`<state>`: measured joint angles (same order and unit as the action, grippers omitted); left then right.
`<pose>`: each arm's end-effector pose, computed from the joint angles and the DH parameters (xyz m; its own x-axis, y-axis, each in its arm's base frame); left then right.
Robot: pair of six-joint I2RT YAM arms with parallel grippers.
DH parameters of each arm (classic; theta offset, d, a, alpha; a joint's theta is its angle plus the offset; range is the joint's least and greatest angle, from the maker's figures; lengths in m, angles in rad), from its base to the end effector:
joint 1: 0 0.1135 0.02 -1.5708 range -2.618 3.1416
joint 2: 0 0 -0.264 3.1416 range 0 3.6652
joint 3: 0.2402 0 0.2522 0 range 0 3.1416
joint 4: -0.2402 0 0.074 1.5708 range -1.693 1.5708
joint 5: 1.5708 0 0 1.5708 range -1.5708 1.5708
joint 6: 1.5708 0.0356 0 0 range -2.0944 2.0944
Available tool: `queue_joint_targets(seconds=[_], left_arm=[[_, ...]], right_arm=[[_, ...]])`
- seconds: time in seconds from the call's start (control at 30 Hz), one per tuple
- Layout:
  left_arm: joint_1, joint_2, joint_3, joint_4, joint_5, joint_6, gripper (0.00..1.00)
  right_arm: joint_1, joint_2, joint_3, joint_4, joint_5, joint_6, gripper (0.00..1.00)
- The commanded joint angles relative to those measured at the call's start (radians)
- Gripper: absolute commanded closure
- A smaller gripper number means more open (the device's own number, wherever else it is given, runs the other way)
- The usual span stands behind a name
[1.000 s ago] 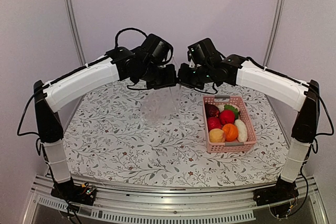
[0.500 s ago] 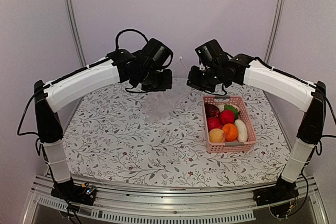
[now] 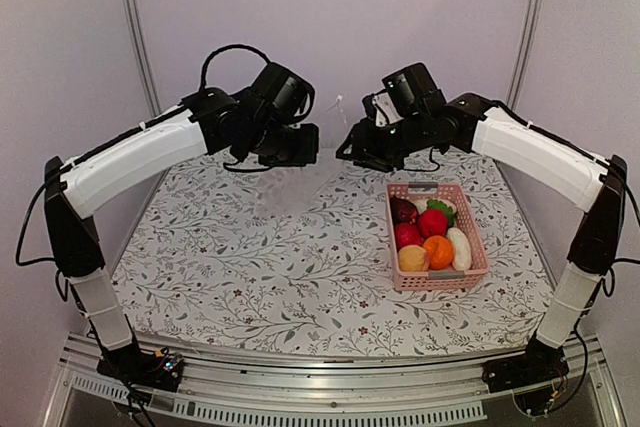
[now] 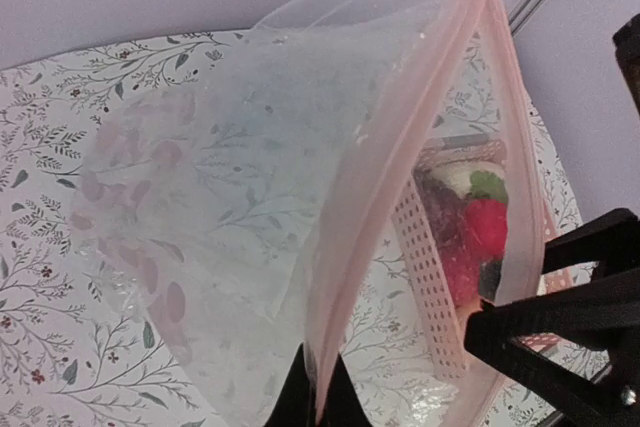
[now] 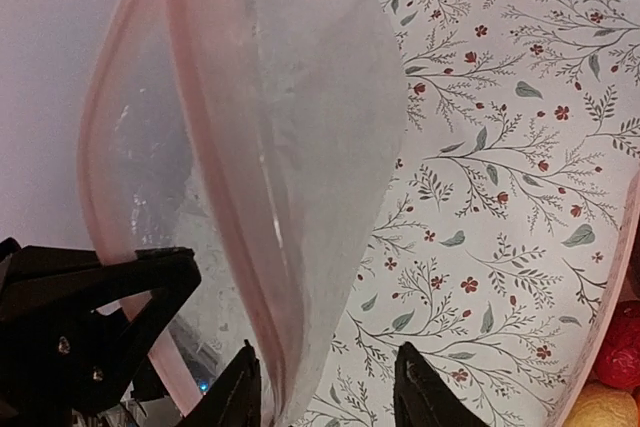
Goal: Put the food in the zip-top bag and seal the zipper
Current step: Open the zipper food storage bag at the center of the board, then pick up the fake fruit from the bin.
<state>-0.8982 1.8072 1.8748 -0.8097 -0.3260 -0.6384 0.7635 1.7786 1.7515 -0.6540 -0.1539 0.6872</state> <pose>0.2591 -0.3070 0.3738 -0.6921 -0.0372 -0.7209 0.2261 0.9373 -0.2654 0.2894 0.2845 0.3564 -0.8397 0.0641 -0.5393 -0.3061 0.7644 0.5674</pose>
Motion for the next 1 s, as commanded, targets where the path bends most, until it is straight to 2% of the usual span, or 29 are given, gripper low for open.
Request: queue_joint_targets(seconds=[0.0,0.1,0.23,0.37,0.47,0.6,0.73,0.83,0.97], left_arm=[[0.014,-0.012,-0.022,-0.049,0.004,0.036,1.00],[0.030,-0.025,-0.040,-0.073,0.006,0.044,1.00],[0.044,-0.057,-0.089,-0.060,0.060,0.076,1.00],[0.049,-0.054,0.011,-0.173,0.053,0.110,1.00],[0.050,-0.065,0.083,-0.246,0.037,0.155,1.00],[0.051,-0.050,0.050,-0.242,0.149,0.229,1.00],[0.040,-0.009,-0.024,-0.176,0.207,0.206,1.00],[0.036,0.024,-0.017,-0.141,0.217,0.190,1.00],[0.036,0.059,0.017,-0.126,0.243,0.175,1.00]], right_arm=[[-0.014,-0.090,0.078,-0.033,-0.149,-0.057,0.47],[-0.055,-0.128,0.033,-0.089,-0.161,-0.090,0.42],[-0.144,-0.226,-0.170,-0.098,-0.059,-0.181,0.43],[-0.250,-0.273,-0.341,-0.096,0.051,-0.224,0.46],[-0.323,-0.262,-0.424,-0.086,0.065,-0.220,0.48],[-0.385,-0.204,-0.506,-0.041,0.022,-0.247,0.49],[-0.400,-0.130,-0.505,-0.023,0.032,-0.270,0.41],[-0.404,-0.063,-0.478,-0.019,0.024,-0.267,0.36],[-0.405,-0.005,-0.448,-0.021,0.042,-0.245,0.23]])
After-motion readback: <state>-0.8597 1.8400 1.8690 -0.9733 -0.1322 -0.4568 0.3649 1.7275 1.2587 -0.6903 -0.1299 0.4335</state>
